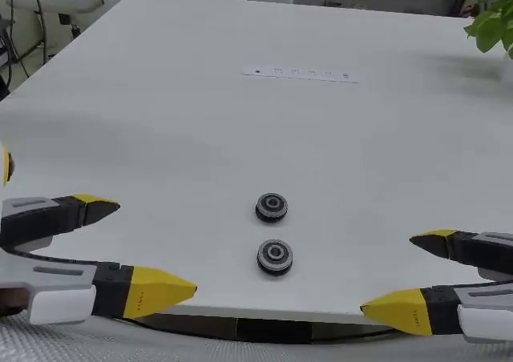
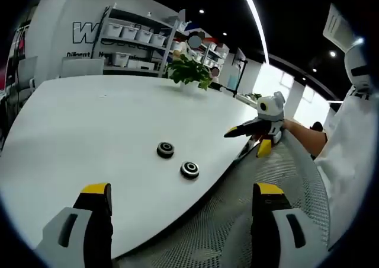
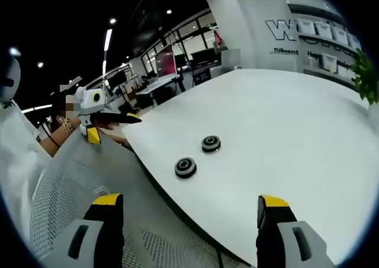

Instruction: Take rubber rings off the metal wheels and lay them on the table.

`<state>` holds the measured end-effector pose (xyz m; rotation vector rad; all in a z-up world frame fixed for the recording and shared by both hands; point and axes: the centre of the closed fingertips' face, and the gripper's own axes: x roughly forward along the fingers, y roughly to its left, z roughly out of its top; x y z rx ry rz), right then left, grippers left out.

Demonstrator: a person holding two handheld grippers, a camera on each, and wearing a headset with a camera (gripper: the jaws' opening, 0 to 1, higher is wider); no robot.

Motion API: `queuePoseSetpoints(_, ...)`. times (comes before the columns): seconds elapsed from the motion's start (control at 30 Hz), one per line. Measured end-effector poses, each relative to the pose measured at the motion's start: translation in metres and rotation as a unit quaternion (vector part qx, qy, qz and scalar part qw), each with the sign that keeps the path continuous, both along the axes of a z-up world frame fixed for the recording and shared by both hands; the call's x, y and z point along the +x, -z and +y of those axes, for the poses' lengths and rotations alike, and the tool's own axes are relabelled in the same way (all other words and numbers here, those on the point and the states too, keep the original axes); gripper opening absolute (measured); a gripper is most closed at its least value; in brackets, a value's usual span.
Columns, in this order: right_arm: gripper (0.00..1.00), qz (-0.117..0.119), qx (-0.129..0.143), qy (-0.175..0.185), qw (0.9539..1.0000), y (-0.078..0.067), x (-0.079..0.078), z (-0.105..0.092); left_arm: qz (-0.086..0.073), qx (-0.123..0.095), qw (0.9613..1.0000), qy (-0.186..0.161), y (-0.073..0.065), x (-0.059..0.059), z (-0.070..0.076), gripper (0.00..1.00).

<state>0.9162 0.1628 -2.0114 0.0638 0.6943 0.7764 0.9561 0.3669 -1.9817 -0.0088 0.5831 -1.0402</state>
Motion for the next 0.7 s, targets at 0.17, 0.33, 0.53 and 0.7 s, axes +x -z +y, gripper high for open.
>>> queuePoseSetpoints(0.17,0.93,0.002,0.0,-0.002,1.0,0.0006,-0.0002,0.0003,0.001,0.0,1.0,0.0,0.0,-0.0001,0.0001,0.97)
queuePoseSetpoints(0.33,0.92,0.006,0.0,-0.001,1.0,0.0018,-0.0005,0.0,0.001,0.0,1.0,0.0,0.0,-0.0001,-0.0001,0.96)
queuePoseSetpoints(0.53,0.92,0.003,0.003,0.002,1.0,0.0002,0.0005,-0.0002,-0.001,0.001,1.0,-0.001,-0.0004,0.0005,0.0002,0.96)
queuePoseSetpoints(0.7,0.92,0.005,-0.007,-0.004,1.0,0.0024,-0.0007,0.0002,-0.01,0.003,0.9999,0.008,-0.0019,0.0003,-0.0016,0.95)
